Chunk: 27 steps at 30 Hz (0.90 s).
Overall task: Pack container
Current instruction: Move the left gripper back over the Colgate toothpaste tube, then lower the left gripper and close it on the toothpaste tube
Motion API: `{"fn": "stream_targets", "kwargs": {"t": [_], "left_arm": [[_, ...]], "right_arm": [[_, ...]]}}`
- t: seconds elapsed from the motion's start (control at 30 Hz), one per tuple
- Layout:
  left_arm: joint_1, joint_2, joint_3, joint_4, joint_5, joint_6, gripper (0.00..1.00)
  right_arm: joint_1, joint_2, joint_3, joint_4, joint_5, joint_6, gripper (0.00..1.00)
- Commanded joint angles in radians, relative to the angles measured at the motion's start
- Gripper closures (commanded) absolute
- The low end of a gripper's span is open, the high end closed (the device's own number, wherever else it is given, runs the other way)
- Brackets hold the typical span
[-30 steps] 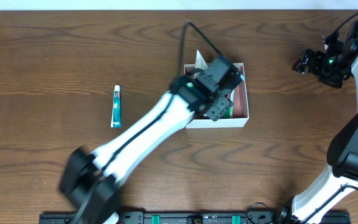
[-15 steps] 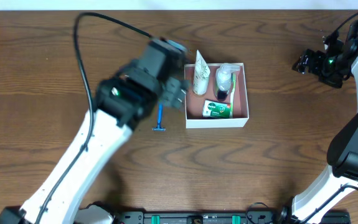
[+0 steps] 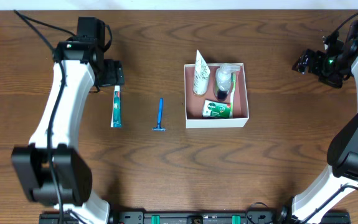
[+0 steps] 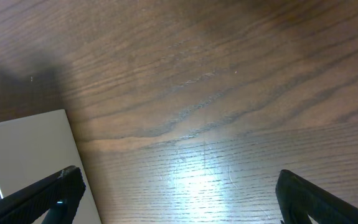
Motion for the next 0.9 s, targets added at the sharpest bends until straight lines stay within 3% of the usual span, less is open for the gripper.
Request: {"fn": "stream_targets", "kwargs": {"t": [0.0, 0.47, 0.87], "left_arm": [[0.004, 0.069, 0.008, -0.003, 0.048, -0.004, 0.02], [0.005, 0.257, 0.008, -0.003, 0.096, 0.049, 0.02], [0.043, 0.285, 0.007, 0.002, 0.174, 0.064, 0.02]], "right_arm": [[-0.006, -0.002, 0.019, 0.002, 0.000, -0.008, 0.01], [-0.005, -0.002, 0.019, 0.002, 0.000, -0.008, 0.01], [-0.006, -0.002, 0.019, 0.002, 0.000, -0.008, 0.01]]}}
